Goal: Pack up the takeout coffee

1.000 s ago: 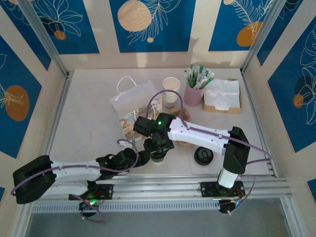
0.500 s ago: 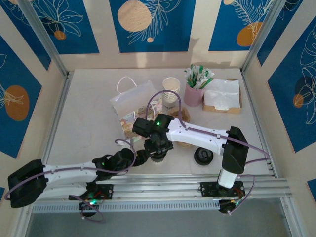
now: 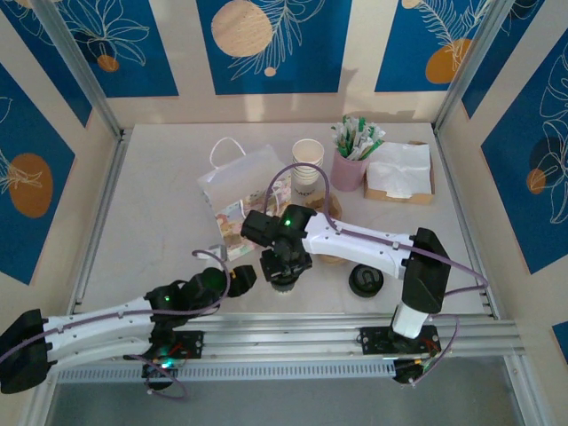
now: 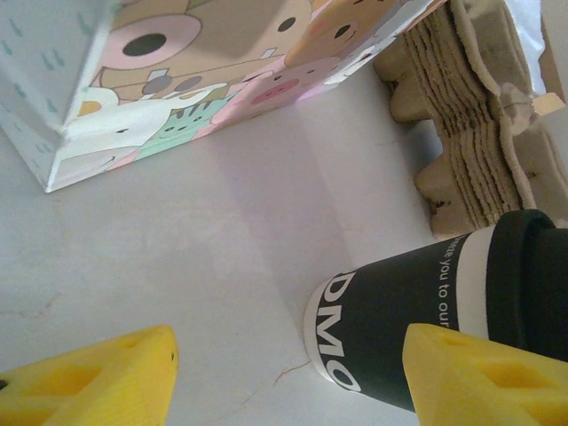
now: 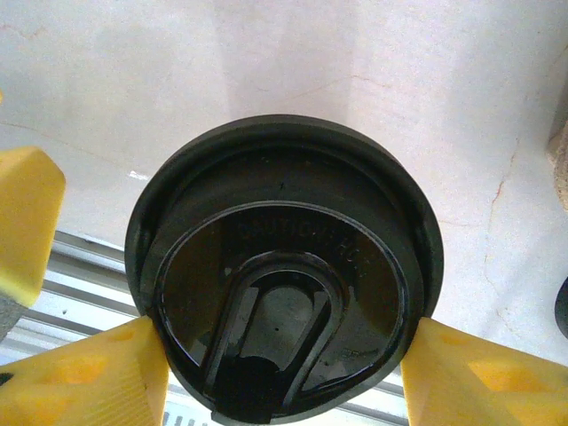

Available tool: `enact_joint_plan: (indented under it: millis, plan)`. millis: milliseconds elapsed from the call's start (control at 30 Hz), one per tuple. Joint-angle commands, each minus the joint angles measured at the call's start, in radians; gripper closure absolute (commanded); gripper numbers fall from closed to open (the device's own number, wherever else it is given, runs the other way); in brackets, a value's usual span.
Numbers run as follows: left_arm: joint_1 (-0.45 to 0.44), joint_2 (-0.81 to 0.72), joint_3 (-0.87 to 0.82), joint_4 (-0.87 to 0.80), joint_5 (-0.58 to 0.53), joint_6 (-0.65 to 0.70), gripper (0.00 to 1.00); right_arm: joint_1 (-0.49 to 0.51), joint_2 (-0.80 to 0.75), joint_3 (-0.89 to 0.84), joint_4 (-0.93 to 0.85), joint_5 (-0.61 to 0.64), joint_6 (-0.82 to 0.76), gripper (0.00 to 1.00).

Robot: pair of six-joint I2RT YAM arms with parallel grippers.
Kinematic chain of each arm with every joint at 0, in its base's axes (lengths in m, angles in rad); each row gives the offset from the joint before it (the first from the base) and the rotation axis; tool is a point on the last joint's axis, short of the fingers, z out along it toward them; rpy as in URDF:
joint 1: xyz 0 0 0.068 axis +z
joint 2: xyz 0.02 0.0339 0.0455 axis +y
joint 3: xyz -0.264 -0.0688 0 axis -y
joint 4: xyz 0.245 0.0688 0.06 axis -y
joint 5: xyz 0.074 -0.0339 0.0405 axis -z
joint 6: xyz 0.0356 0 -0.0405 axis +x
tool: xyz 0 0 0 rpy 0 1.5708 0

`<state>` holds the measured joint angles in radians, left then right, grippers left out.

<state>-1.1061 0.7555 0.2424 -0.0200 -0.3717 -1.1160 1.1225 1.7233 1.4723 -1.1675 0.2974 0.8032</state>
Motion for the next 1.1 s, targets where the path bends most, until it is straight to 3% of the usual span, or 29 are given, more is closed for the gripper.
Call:
enact_joint_plan:
  millis: [0,300,733,1067]
  plan:
    - [-0.011,0.011,0.029,-0.024,-0.017,0.016,0.32,0.007,0.128,-0.105,0.0,-0.121,0.004,0.37]
    - [-0.011,0.036,0.057,-0.024,-0.01,0.024,0.33,0.033,0.214,-0.029,-0.14,0.016,0.028,0.37]
    - [-0.012,0.015,0.057,-0.047,-0.014,0.015,0.33,0.037,0.093,0.064,-0.06,0.021,0.055,0.33]
    - [-0.011,0.013,0.064,-0.054,-0.01,0.012,0.33,0.037,0.062,0.136,-0.06,0.048,0.07,0.21]
